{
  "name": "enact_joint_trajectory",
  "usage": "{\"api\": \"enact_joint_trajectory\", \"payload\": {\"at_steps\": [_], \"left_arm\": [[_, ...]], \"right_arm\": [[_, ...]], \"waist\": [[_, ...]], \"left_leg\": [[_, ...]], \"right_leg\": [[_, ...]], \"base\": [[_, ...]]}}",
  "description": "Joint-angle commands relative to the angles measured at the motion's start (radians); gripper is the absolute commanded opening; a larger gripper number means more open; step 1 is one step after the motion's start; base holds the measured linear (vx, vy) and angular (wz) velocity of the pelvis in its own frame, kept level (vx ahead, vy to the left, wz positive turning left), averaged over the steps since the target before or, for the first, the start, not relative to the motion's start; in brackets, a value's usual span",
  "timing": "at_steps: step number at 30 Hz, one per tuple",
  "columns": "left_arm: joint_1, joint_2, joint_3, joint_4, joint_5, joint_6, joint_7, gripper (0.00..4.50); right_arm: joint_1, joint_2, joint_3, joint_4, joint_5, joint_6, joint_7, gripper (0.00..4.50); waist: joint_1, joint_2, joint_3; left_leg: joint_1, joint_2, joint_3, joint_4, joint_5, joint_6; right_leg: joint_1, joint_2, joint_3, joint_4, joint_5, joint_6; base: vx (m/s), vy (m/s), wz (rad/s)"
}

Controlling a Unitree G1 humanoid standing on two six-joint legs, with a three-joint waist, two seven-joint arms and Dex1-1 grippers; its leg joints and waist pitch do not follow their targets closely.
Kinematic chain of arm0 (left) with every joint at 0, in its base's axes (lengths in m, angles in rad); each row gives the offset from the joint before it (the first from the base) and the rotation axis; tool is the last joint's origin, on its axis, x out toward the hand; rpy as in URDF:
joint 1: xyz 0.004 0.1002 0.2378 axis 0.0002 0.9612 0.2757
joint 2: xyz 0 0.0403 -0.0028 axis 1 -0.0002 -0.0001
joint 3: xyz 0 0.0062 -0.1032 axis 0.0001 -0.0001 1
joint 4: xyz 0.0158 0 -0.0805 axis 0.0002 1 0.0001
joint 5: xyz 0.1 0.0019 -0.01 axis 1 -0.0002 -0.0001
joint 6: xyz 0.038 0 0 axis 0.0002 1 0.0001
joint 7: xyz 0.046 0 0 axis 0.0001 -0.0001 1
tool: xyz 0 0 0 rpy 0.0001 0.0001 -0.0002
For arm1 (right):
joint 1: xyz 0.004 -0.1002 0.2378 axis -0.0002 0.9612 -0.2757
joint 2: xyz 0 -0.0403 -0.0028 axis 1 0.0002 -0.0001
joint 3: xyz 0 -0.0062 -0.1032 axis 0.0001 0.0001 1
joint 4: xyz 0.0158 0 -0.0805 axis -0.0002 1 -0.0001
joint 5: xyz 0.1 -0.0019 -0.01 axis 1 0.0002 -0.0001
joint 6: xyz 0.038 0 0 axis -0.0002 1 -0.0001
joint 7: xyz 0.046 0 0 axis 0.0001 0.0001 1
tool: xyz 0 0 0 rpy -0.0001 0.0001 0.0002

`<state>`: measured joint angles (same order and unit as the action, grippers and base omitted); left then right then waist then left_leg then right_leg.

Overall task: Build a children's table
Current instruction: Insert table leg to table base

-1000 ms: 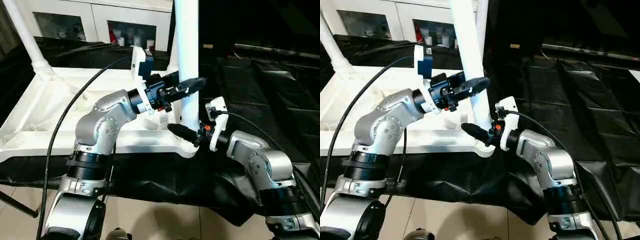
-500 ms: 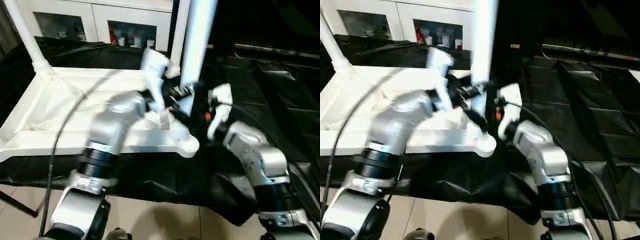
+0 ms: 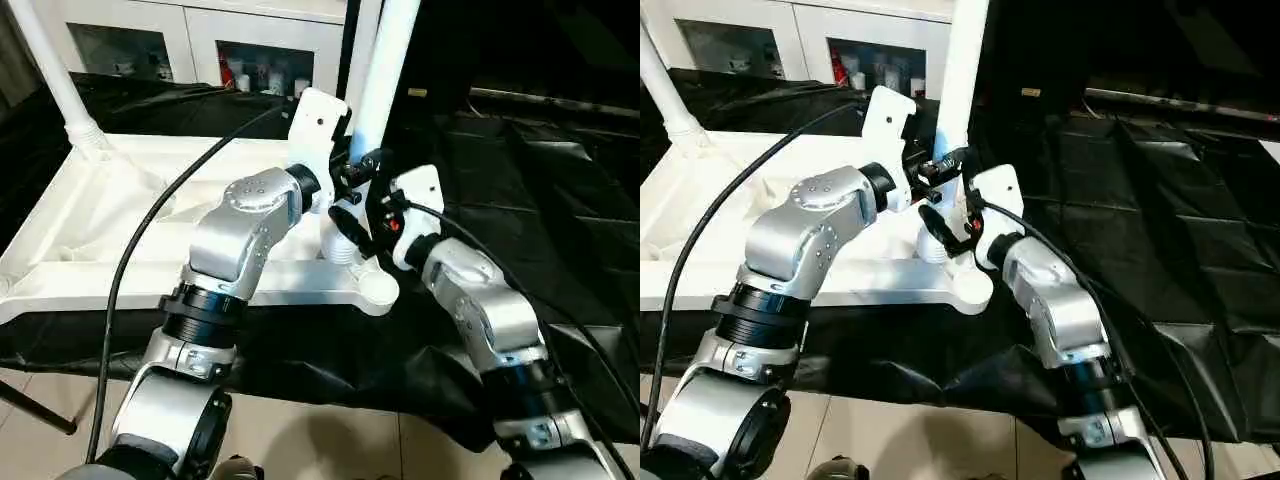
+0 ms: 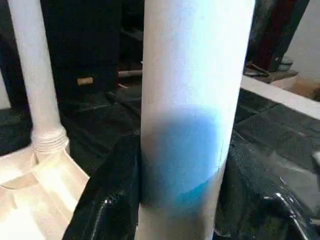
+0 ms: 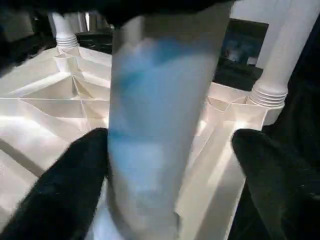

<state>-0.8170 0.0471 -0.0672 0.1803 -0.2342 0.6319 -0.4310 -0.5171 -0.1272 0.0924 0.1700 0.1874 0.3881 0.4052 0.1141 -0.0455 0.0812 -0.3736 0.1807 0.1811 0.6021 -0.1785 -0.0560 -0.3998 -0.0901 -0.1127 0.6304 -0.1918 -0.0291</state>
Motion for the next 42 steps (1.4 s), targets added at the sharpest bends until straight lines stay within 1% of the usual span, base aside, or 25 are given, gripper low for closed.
{"api": "enact_joint_trajectory", "payload": {"at_steps": [1, 3, 5, 8, 10, 11, 12, 15, 17, 19, 20, 21, 22, 23, 24, 25, 26, 27, 30, 32, 34, 36, 37, 38, 42], "left_arm": [[-0.031, -0.02, 0.029, -0.05, -0.05, 0.053, 0.008, 1.88], [-0.033, -0.027, 0.038, -0.054, -0.062, 0.061, 0.013, 1.88], [-0.036, -0.034, 0.048, -0.058, -0.073, 0.075, 0.018, 1.88], [-0.039, -0.039, 0.059, -0.059, -0.082, 0.084, 0.023, 1.88], [-0.042, -0.039, 0.069, -0.061, -0.088, 0.097, 0.029, 1.88], [-0.043, -0.038, 0.075, -0.063, -0.091, 0.105, 0.034, 1.88], [-0.044, -0.037, 0.078, -0.065, -0.094, 0.111, 0.038, 1.88], [-0.048, -0.032, 0.087, -0.071, -0.103, 0.12, 0.043, 1.87], [-0.05, -0.031, 0.093, -0.072, -0.115, 0.109, 0.025, 1.86], [-0.054, -0.033, 0.113, -0.076, -0.156, 0.127, 0.002, 1.86], [-0.056, -0.034, 0.118, -0.077, -0.166, 0.133, -0.002, 2.42], [-0.055, -0.035, 0.138, -0.094, -0.234, 0.175, -0.054, 2.56], [-0.055, -0.035, 0.139, -0.095, -0.236, 0.176, -0.055, 2.56], [-0.054, -0.03, 0.149, -0.104, -0.276, 0.207, -0.089, 2.62], [-0.051, -0.022, 0.15, -0.114, -0.304, 0.225, -0.123, 2.77], [-0.051, -0.022, 0.15, -0.114, -0.304, 0.225, -0.123, 2.77], [-0.036, 0.011, 0.129, -0.141, -0.346, 0.246, -0.214, 2.92], [-0.029, 0.031, 0.114, -0.155, -0.361, 0.258, -0.256, 3.0], [-0.036, 0.049, 0.107, -0.146, -0.369, 0.273, -0.278, 3.14], [-0.048, 0.055, 0.121, -0.127, -0.388, 0.27, -0.296, 3.43], [-0.048, 0.055, 0.121, -0.127, -0.388, 0.27, -0.296, 3.46], [-0.054, 0.077, 0.126, -0.105, -0.435, 0.298, -0.368, 3.68], [-0.054, 0.077, 0.126, -0.105, -0.435, 0.298, -0.368, 3.81], [-0.05, 0.104, 0.103, -0.102, -0.452, 0.317, -0.431, 3.88], [-0.041, 0.118, 0.067, -0.108, -0.452, 0.313, -0.476, 3.9]], "right_arm": [[-0.024, -0.023, -0.021, 0.032, 0.003, 0.003, 0.02, 3.79], [-0.026, -0.027, -0.018, 0.037, 0.003, 0.003, 0.03, 3.56], [-0.028, -0.031, -0.014, 0.041, 0.006, 0.005, 0.044, 3.55], [-0.03, -0.036, -0.01, 0.042, 0.011, 0.009, 0.06, 3.16], [-0.033, -0.052, -0.005, 0.038, 0.024, 0.026, 0.097, 3.06], [-0.034, -0.065, -0.004, 0.035, 0.033, 0.038, 0.122, 2.98], [-0.035, -0.071, -0.004, 0.034, 0.038, 0.045, 0.135, 2.73], [-0.032, -0.097, -0.012, 0.025, 0.07, 0.079, 0.194, 2.64], [-0.03, -0.109, -0.026, 0.017, 0.1, 0.099, 0.228, 2.36], [-0.03, -0.121, -0.039, 0.009, 0.129, 0.116, 0.26, 2.25], [-0.031, -0.124, -0.041, 0.007, 0.135, 0.119, 0.266, 2.15], [-0.03, -0.137, -0.052, -0.005, 0.165, 0.138, 0.301, 2.06], [-0.03, -0.137, -0.052, -0.006, 0.166, 0.139, 0.302, 2.01], [-0.03, -0.148, -0.057, -0.014, 0.184, 0.151, 0.328, 1.99], [-0.03, -0.159, -0.059, -0.022, 0.2, 0.162, 0.354, 1.98], [-0.03, -0.159, -0.059, -0.022, 0.2, 0.162, 0.354, 1.98], [-0.023, -0.194, -0.049, -0.045, 0.227, 0.187, 0.424, 1.97], [-0.018, -0.215, -0.038, -0.06, 0.238, 0.195, 0.464, 1.96], [-0.009, -0.26, -0.014, -0.091, 0.267, 0.221, 0.546, 1.95], [-0.004, -0.282, -0.007, -0.117, 0.298, 0.254, 0.594, 1.95], [-0.004, -0.282, -0.007, -0.117, 0.298, 0.254, 0.594, 1.95], [0.004, -0.327, 0.022, -0.158, 0.336, 0.296, 0.686, 1.95], [0.004, -0.327, 0.022, -0.158, 0.336, 0.296, 0.686, 1.95], [0.011, -0.369, 0.052, -0.187, 0.358, 0.326, 0.758, 1.95], [0.018, -0.427, 0.092, -0.218, 0.367, 0.354, 0.837, 1.95]], "waist": [[0.002, -0.007, -0.092], [0.003, -0.008, -0.09], [0.003, -0.01, -0.089], [0.003, -0.011, -0.09], [0.004, -0.012, -0.091], [0.003, -0.016, -0.09], [0.004, -0.015, -0.09], [0.005, -0.018, -0.091], [0.006, -0.019, -0.091], [0.007, -0.02, -0.091], [0.008, -0.019, -0.091], [0.008, -0.02, -0.091], [0.008, -0.02, -0.091], [0.009, -0.02, -0.092], [0.01, -0.019, -0.092], [0.011, -0.018, -0.092], [0.012, -0.016, -0.092], [0.014, -0.015, -0.091], [0.014, -0.014, -0.089], [0.018, -0.017, -0.088], [0.021, -0.016, -0.089], [0.022, -0.022, -0.089], [0.026, -0.021, -0.089], [0.027, -0.02, -0.088], [0.03, -0.019, -0.088]], "left_leg": [[0.007, 0.049, -0.018, -0.059, -0.06, 0.039], [0.006, 0.048, -0.017, -0.058, -0.061, 0.042], [0.005, 0.048, -0.017, -0.059, -0.067, 0.045], [0.005, 0.048, -0.017, -0.058, -0.063, 0.048], [0.005, 0.048, -0.018, -0.057, -0.057, 0.051], [0.005, 0.047, -0.017, -0.057, -0.056, 0.055], [0.005, 0.047, -0.017, -0.057, -0.056, 0.057], [0.004, 0.048, -0.017, -0.056, -0.052, 0.065], [0.004, 0.047, -0.017, -0.055, -0.051, 0.068], [0.004, 0.047, -0.017, -0.054, -0.049, 0.069], [0.004, 0.048, -0.017, -0.054, -0.049, 0.068], [0.004, 0.046, -0.016, -0.054, -0.044, 0.07], [0.004, 0.046, -0.016, -0.054, -0.044, 0.07], [0.002, 0.045, -0.016, -0.052, -0.038, 0.074], [0.004, 0.048, -0.016, -0.052, -0.037, 0.076], [0.004, 0.048, -0.017, -0.052, -0.036, 0.077], [0.005, 0.047, -0.017, -0.052, -0.044, 0.08], [0.005, 0.048, -0.017, -0.053, -0.045, 0.08], [0.006, 0.049, -0.016, -0.054, -0.058, 0.074], [0.007, 0.049, -0.015, -0.054, -0.072, 0.065], [0.007, 0.051, -0.017, -0.054, -0.073, 0.061], [0.005, 0.048, -0.016, -0.053, -0.071, 0.057], [0.006, 0.048, -0.016, -0.053, -0.07, 0.057], [0.007, 0.049, -0.017, -0.054, -0.07, 0.06], [0.005, 0.052, -0.018, -0.054, -0.072, 0.054]], "right_leg": [[0.068, -0.075, 0.069, -0.063, -0.058, -0.19], [0.067, -0.075, 0.069, -0.065, -0.066, -0.19], [0.068, -0.074, 0.069, -0.069, -0.081, -0.183], [0.068, -0.073, 0.068, -0.069, -0.087, -0.174], [0.069, -0.073, 0.068, -0.067, -0.082, -0.172], [0.068, -0.072, 0.068, -0.069, -0.083, -0.17], [0.069, -0.073, 0.067, -0.068, -0.085, -0.171], [0.068, -0.073, 0.067, -0.07, -0.088, -0.171], [0.07, -0.073, 0.067, -0.07, -0.09, -0.171], [0.07, -0.074, 0.066, -0.07, -0.092, -0.175], [0.069, -0.074, 0.066, -0.07, -0.094, -0.175], [0.069, -0.073, 0.066, -0.069, -0.09, -0.179], [0.069, -0.073, 0.066, -0.069, -0.09, -0.179], [0.071, -0.074, 0.065, -0.066, -0.085, -0.187], [0.068, -0.074, 0.066, -0.066, -0.08, -0.194], [0.068, -0.073, 0.065, -0.065, -0.074, -0.198], [0.068, -0.072, 0.064, -0.066, -0.079, -0.199], [0.067, -0.072, 0.065, -0.065, -0.082, -0.198], [0.067, -0.072, 0.066, -0.069, -0.096, -0.195], [0.068, -0.072, 0.066, -0.074, -0.13, -0.182], [0.067, -0.075, 0.066, -0.075, -0.147, -0.178], [0.068, -0.072, 0.065, -0.077, -0.157, -0.17], [0.07, -0.073, 0.065, -0.075, -0.16, -0.168], [0.068, -0.072, 0.065, -0.076, -0.167, -0.159], [0.066, -0.074, 0.068, -0.077, -0.179, -0.146]], "base": [[0.0, 0.0, 0.0], [0.0, 0.0, 0.0], [0.0, 0.0, 0.0], [0.0, 0.0, 0.0], [0.0, 0.0, 0.0], [0.0, 0.0, 0.0], [0.0, 0.0, 0.0], [0.0, 0.0, 0.0], [0.0, 0.0, 0.0], [0.0, 0.0, 0.0], [0.0, 0.0, 0.0], [0.0, 0.0, 0.0], [0.0, 0.0, 0.0], [0.0, 0.0, 0.0], [0.0, 0.0, 0.0], [0.0, 0.0, 0.0], [0.0, 0.0, 0.0], [0.0, 0.0, 0.0], [0.0, 0.0, 0.0], [0.0, 0.0, 0.0], [0.0, 0.0, 0.0], [0.0, 0.0, 0.0], [0.0, 0.0, 0.0], [0.0, 0.0, 0.0], [0.0, 0.0, 0.0]]}}
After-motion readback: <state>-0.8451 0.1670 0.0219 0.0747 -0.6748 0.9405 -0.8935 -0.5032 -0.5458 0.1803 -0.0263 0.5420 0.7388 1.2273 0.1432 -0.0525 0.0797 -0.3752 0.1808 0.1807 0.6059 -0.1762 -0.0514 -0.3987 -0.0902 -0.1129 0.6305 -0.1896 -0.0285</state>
